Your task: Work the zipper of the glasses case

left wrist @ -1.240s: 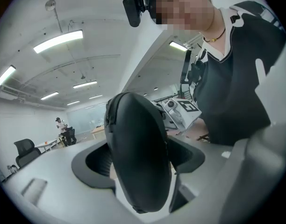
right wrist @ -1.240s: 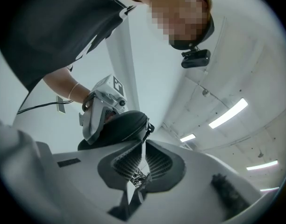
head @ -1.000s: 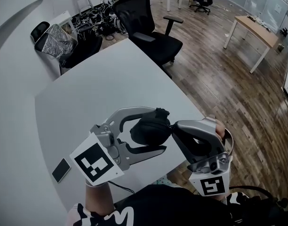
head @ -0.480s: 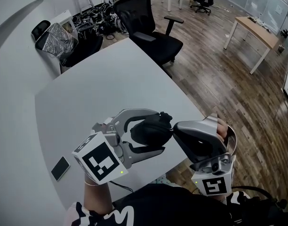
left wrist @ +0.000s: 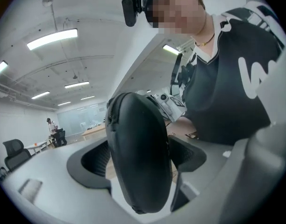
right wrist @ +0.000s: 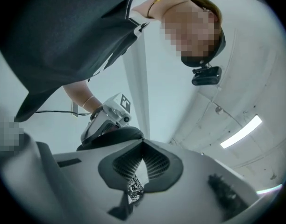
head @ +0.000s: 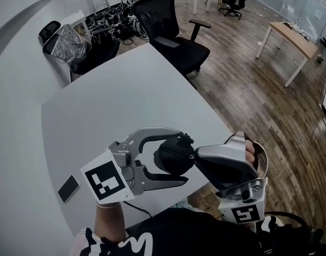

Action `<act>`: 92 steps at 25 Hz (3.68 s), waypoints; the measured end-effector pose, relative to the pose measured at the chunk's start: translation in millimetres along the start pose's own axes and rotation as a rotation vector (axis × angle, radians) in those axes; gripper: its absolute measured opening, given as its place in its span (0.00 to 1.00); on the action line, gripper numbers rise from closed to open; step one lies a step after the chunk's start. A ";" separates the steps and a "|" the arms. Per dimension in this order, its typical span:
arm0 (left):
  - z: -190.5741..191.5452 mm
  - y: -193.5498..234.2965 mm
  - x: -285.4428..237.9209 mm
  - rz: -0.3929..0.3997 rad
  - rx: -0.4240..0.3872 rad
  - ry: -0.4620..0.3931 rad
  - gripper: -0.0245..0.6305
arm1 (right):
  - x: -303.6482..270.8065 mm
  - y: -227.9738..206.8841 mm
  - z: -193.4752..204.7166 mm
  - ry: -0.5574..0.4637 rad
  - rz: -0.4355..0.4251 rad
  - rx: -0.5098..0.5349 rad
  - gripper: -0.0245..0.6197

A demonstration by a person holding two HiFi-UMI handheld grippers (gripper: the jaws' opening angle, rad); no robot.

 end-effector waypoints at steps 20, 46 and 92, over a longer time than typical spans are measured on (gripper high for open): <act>4.6 -7.8 -2.0 0.144 0.356 -0.242 0.44 | -8.0 -1.9 0.9 -0.010 0.033 -0.006 0.05; -19.3 75.7 35.8 -0.186 0.300 -0.576 0.44 | -19.7 41.7 82.0 0.132 0.166 -0.407 0.05; 109.4 49.9 76.7 -1.204 0.210 -0.129 0.45 | -33.6 79.0 124.7 0.303 0.363 -0.790 0.05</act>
Point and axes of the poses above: the fingertips, and each gripper's own axes: x backward along the fingers, y to its left, z out of its underside, the point moved 3 cm from there along x, backward along the fingers, and after that the axes turned 10 degrees about -y, right-handed, at the moved point
